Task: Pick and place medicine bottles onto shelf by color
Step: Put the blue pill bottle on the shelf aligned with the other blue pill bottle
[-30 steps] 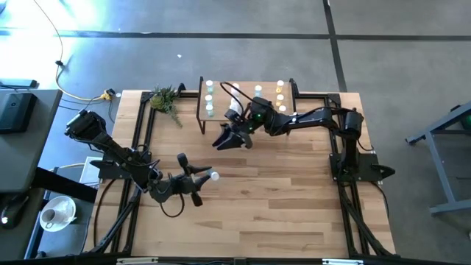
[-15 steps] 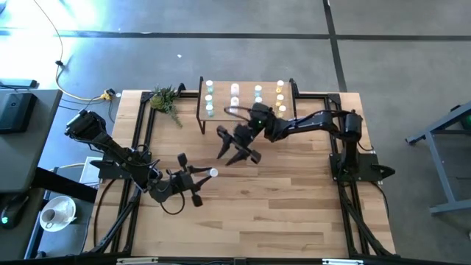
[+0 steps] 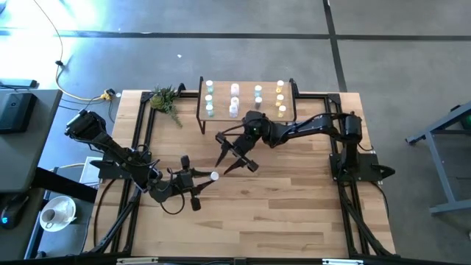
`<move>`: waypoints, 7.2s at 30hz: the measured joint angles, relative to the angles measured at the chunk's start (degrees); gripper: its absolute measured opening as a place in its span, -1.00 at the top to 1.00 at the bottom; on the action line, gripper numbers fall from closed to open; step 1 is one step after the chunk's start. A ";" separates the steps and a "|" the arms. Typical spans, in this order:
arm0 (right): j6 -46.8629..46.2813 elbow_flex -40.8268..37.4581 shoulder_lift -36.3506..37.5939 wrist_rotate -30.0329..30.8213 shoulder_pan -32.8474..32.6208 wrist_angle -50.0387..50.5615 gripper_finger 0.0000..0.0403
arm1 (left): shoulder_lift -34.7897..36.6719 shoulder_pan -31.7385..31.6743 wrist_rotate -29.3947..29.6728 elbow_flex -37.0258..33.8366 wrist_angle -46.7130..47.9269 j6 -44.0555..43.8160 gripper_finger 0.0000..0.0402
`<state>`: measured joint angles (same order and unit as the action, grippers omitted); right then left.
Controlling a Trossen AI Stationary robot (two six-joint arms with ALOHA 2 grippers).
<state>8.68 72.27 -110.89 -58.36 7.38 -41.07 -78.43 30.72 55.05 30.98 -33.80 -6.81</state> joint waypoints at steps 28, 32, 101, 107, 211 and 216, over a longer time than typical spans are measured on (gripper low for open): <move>9.79 0.00 0.00 15.55 -7.71 5.69 0.18 | -0.02 -0.40 -3.66 -0.02 -0.53 -2.62 0.55; 9.37 0.00 0.00 17.99 -7.82 5.66 0.18 | -0.02 -0.74 -3.57 -0.02 -0.52 -2.65 0.55; 6.81 -0.02 15.39 30.07 -3.55 25.77 0.53 | 14.77 -1.98 -7.27 -0.02 14.48 5.52 -0.05; 6.33 -0.02 23.78 38.83 -2.28 31.77 0.53 | 22.30 -6.57 -14.72 0.00 21.10 5.53 -0.05; -22.73 -24.37 18.87 115.13 -7.02 16.40 0.53 | 28.83 -17.94 -37.73 0.00 29.71 1.03 -0.05; -21.49 -24.39 17.08 115.35 -6.56 11.81 0.53 | 28.83 -17.94 -37.74 0.00 29.71 1.93 -0.05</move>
<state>-12.81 47.88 -93.81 56.99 0.82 -29.25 -49.60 12.78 17.30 30.98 -4.09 -4.88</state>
